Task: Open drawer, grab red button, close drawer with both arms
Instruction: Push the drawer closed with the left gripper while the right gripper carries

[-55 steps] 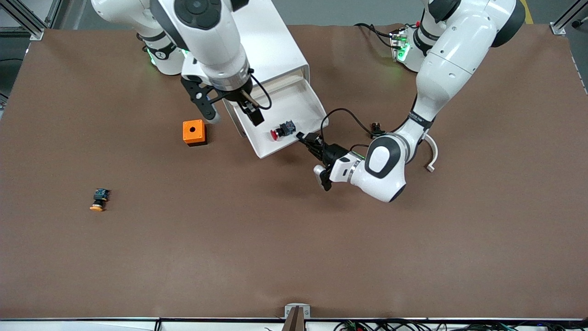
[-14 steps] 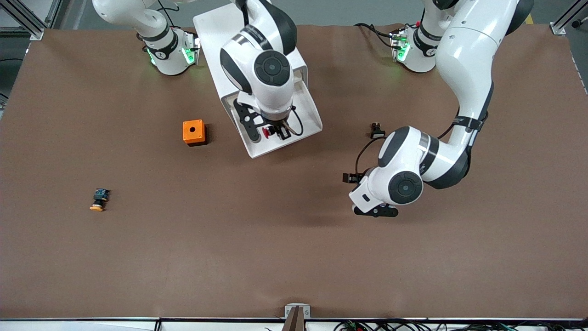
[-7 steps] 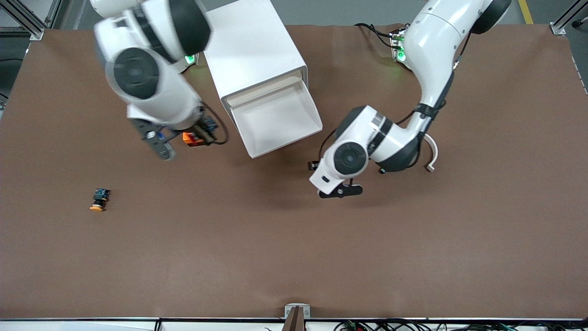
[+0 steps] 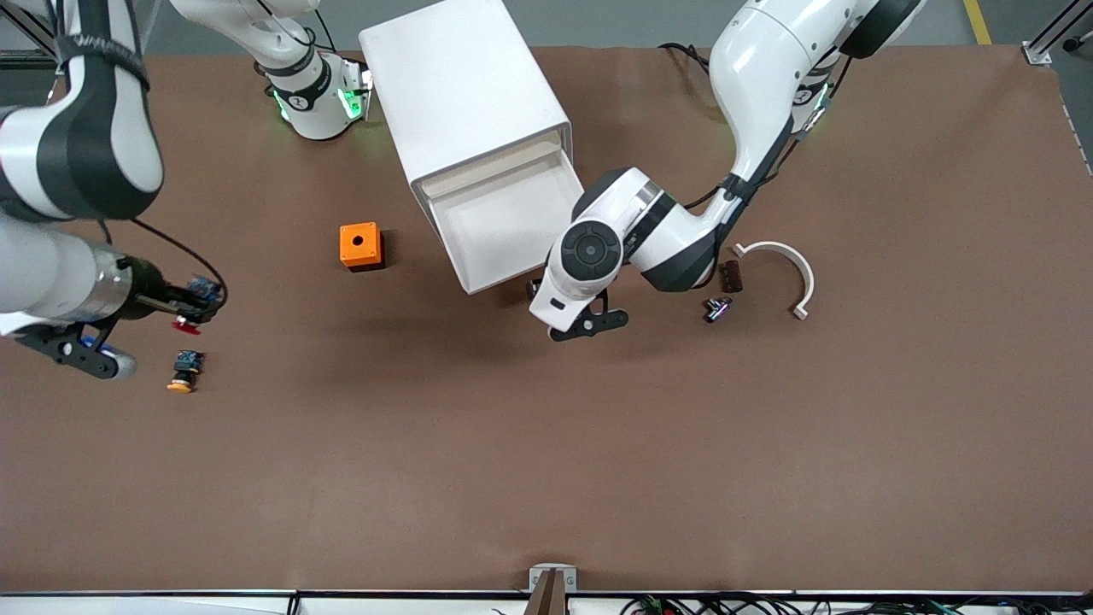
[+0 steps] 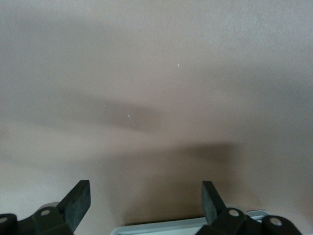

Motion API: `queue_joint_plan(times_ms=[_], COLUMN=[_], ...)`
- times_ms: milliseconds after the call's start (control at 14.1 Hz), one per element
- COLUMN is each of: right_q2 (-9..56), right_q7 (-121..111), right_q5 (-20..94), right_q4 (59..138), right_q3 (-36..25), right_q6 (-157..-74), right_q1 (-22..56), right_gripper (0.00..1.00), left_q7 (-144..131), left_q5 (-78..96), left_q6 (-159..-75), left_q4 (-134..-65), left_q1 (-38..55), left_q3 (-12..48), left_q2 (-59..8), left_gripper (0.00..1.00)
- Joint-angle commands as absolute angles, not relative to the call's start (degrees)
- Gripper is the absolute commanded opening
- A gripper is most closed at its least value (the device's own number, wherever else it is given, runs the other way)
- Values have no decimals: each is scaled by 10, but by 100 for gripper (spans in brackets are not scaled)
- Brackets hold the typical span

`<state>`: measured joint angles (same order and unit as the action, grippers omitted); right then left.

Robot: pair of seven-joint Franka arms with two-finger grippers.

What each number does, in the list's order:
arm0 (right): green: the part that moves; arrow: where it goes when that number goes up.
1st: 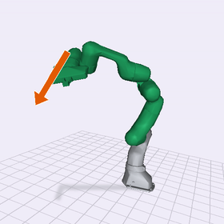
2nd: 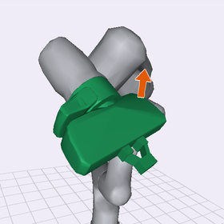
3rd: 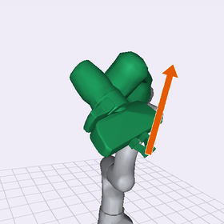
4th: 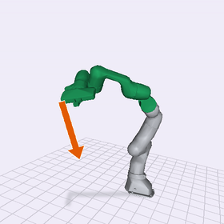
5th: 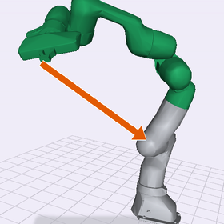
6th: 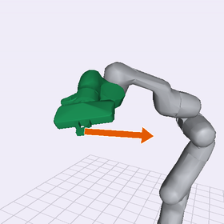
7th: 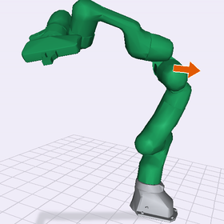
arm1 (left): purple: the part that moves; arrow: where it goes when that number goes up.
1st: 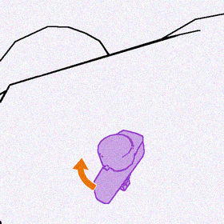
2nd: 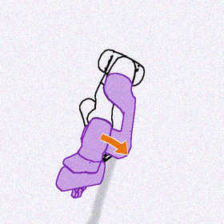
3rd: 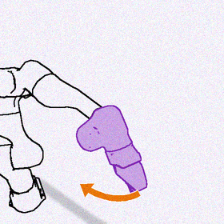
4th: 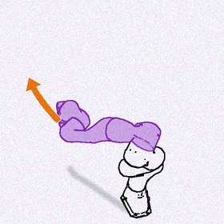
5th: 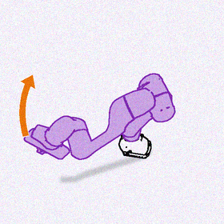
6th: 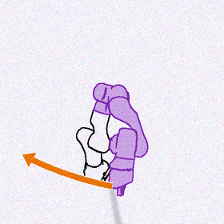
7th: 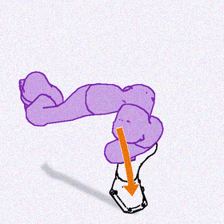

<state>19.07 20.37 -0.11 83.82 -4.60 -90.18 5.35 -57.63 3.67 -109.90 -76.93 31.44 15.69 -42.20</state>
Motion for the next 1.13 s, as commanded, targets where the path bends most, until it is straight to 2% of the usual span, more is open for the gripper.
queue_joint_plan(times_ms=[0,212,495,778,1061], right_q2=[182,198,246,289,302], right_q7=[155,107,53,23,23], right_q5=[-34,-36,-36,-34,-32], right_q4=[924,996,1027,1028,1056], right_q3=[-33,-33,-33,-32,-32], right_q6=[-988,-1089,-1191,-1239,-1294], right_q1=[46,31,-2,-21,-22], right_gripper=[25,25,25,25,25], left_q7=[-617,-652,-706,-766,-767], left_q5=[81,99,100,101,159], left_q6=[-1119,-1129,-1137,-1163,-1177], left_q4=[-773,-773,-773,-773,-773], left_q1=[333,353,389,426,442], left_q3=[156,156,156,156,156], left_q2=[-419,-418,-416,-416,-420], left_gripper=[100,100,100,100,100])
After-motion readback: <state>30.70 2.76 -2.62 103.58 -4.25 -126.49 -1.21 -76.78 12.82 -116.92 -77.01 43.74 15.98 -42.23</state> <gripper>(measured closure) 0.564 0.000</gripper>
